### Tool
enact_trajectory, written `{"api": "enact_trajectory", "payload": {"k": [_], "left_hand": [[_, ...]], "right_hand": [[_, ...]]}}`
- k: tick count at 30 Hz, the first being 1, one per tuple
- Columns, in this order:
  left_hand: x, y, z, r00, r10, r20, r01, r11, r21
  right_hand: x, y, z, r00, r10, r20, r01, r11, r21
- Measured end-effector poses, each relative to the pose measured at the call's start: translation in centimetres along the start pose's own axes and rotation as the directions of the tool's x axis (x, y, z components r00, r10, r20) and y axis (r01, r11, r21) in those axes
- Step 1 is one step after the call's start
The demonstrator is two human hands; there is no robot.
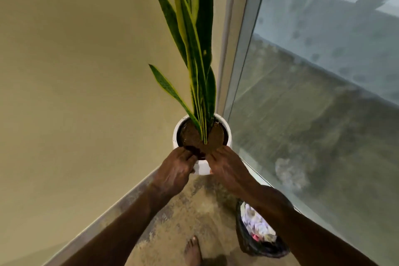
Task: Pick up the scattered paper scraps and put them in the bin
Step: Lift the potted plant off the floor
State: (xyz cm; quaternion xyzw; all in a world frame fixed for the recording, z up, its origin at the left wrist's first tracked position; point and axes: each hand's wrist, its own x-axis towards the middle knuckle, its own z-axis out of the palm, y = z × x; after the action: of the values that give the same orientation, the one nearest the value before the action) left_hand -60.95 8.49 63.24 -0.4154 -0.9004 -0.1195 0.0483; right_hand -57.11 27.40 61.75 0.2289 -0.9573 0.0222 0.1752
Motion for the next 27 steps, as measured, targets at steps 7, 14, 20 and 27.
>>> {"api": "enact_trajectory", "payload": {"k": [7, 14, 20, 27], "left_hand": [[1.4, -6.7, 13.8, 1.000, 0.020, -0.015, -0.019, 0.996, 0.089], [1.7, -12.3, 31.1, 0.994, -0.042, 0.104, 0.025, 0.987, 0.160], [1.1, -15.7, 45.1, 0.993, 0.005, 0.122, -0.028, 0.983, 0.182], [1.4, -18.7, 56.6, 0.991, 0.005, 0.136, -0.030, 0.983, 0.183]], "right_hand": [[-0.7, 1.6, 15.6, 0.996, 0.078, 0.045, -0.081, 0.994, 0.070], [-3.7, 3.7, 34.0, 0.994, 0.091, 0.062, -0.097, 0.990, 0.104], [-6.3, 5.6, 46.2, 0.990, 0.016, 0.139, -0.024, 0.998, 0.056], [-8.3, 7.5, 57.2, 0.982, -0.056, 0.183, 0.046, 0.997, 0.056]]}}
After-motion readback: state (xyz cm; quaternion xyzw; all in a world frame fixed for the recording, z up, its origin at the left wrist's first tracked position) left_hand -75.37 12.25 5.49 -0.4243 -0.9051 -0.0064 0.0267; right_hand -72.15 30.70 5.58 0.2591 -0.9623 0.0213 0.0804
